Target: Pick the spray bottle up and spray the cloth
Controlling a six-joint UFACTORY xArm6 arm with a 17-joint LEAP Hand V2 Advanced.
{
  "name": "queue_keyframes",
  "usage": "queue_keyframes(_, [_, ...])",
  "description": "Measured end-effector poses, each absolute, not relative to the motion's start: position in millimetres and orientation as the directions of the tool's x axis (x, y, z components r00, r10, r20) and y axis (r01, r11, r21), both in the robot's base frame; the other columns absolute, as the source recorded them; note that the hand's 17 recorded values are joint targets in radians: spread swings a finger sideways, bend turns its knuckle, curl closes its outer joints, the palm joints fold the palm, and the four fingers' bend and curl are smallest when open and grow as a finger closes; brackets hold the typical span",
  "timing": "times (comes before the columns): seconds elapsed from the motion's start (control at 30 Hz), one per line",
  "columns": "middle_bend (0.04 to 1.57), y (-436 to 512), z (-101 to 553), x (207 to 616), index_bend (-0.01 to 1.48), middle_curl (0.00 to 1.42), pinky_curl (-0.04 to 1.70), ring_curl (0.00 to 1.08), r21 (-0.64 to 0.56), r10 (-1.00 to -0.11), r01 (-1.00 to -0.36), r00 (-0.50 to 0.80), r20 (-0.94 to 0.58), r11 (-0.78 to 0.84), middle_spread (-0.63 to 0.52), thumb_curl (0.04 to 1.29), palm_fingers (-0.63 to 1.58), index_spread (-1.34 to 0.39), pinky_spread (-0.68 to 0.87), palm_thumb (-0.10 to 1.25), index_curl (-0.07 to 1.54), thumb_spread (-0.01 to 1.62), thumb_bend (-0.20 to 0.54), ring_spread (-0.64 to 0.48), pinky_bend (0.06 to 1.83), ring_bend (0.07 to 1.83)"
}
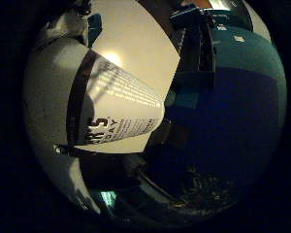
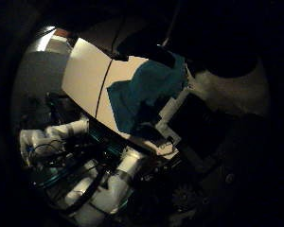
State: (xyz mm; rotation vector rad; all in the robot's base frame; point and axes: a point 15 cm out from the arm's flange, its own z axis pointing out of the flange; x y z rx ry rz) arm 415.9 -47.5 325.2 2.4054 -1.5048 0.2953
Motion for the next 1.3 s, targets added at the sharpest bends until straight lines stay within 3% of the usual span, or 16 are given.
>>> queue_keyframes(0.37, [1.34,-32.0,290.3,422.3,1.11,0.9,0.81,0.86,0.287,-0.741,-0.873,0.487,0.462,-0.394,-0.15,0.75,1.11,-0.23,-0.19,1.04,0.91,0.89,-0.017,-0.24,1.41,1.34])
queue_keyframes(0.67, [1.34,-31.7,274.9,424.6,1.11,0.9,0.82,0.87,0.306,-0.742,-0.874,0.484,0.465,-0.378,-0.15,0.75,1.11,-0.24,-0.19,1.03,0.92,0.9,-0.017,-0.24,1.4,1.34])
queue_keyframes(1.03, [1.33,-26.2,304.5,429.3,1.1,0.91,0.83,0.87,0.23,-0.782,-0.904,0.428,0.454,-0.361,-0.16,0.75,1.1,-0.24,-0.19,1.03,0.92,0.9,-0.016,-0.24,1.4,1.34])
queue_keyframes(1.3, [1.32,48.0,369.5,434.0,1.1,0.91,0.83,0.87,0.069,-0.907,-0.932,0.362,0.215,-0.356,-0.16,0.75,1.11,-0.24,-0.19,1.04,0.92,0.9,-0.016,-0.24,1.4,1.34])
